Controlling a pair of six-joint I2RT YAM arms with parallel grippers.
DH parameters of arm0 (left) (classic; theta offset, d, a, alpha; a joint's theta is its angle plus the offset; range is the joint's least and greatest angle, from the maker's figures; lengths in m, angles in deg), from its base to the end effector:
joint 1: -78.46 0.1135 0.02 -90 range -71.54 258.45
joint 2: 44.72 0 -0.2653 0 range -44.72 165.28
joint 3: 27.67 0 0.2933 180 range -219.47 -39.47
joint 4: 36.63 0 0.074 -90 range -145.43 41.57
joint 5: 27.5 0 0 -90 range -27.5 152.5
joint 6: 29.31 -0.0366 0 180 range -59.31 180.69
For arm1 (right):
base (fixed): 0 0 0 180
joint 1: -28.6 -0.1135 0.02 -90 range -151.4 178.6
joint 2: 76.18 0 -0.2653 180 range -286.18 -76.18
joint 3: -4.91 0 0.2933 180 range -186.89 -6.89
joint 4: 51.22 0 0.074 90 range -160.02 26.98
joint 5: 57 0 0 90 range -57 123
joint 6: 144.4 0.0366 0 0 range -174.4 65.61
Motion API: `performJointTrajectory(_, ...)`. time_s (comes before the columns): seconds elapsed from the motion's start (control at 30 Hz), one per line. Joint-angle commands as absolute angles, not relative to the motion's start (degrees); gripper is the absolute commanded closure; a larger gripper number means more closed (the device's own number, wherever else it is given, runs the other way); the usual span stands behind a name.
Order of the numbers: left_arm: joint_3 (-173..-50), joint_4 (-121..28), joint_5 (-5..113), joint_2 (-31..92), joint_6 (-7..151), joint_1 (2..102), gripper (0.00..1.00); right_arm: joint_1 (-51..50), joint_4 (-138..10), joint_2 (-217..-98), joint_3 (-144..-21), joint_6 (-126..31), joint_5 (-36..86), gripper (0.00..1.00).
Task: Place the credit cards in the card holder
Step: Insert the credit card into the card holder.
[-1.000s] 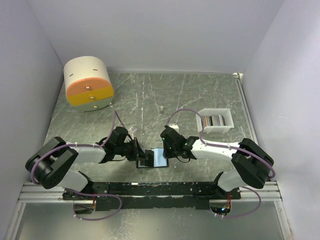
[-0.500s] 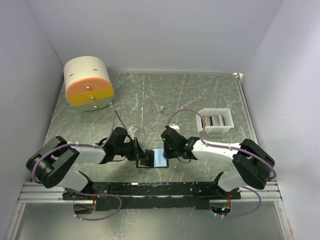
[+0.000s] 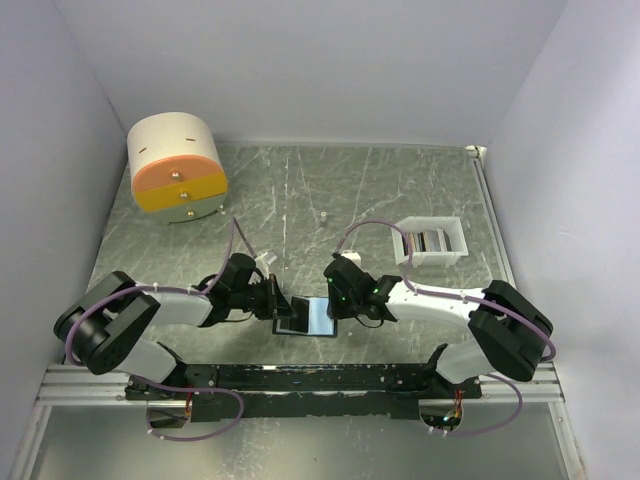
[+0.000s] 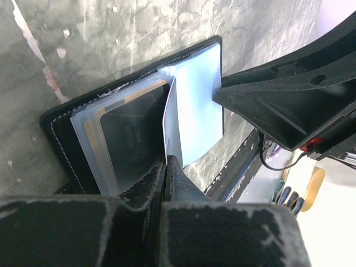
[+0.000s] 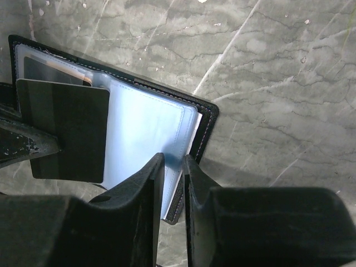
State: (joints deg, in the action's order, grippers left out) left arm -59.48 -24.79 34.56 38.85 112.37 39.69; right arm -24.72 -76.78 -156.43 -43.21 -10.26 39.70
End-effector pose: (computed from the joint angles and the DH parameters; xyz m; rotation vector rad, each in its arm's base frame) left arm 0.1868 -0.1720 0.0785 0.0078 2.5659 -1.2918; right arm 0.1721 0.2240 0.1257 -0.1669 2.6395 0.4737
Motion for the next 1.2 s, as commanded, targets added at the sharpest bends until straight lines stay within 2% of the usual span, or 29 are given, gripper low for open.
performJointTrajectory(0.0,-61.2,-28.0,39.6,39.6,107.3,40.1,0.93,-25.1,-78.3,-156.1,-42.0,-10.0,39.3,0.81)
performJointTrajectory(0.27,-61.1,-26.3,36.4,41.1,109.0,40.1,0.93,-25.2,-77.8,-156.1,-41.5,-9.7,39.3,0.82)
performJointTrajectory(0.7,-55.9,-15.4,32.0,44.2,112.7,40.0,0.93,-25.2,-77.2,-155.9,-40.7,-9.1,39.5,0.82)
performJointTrajectory(1.17,-59.9,-27.2,30.7,43.4,104.5,40.1,0.93,-25.2,-77.7,-154.8,-40.7,-9.0,40.0,0.82)
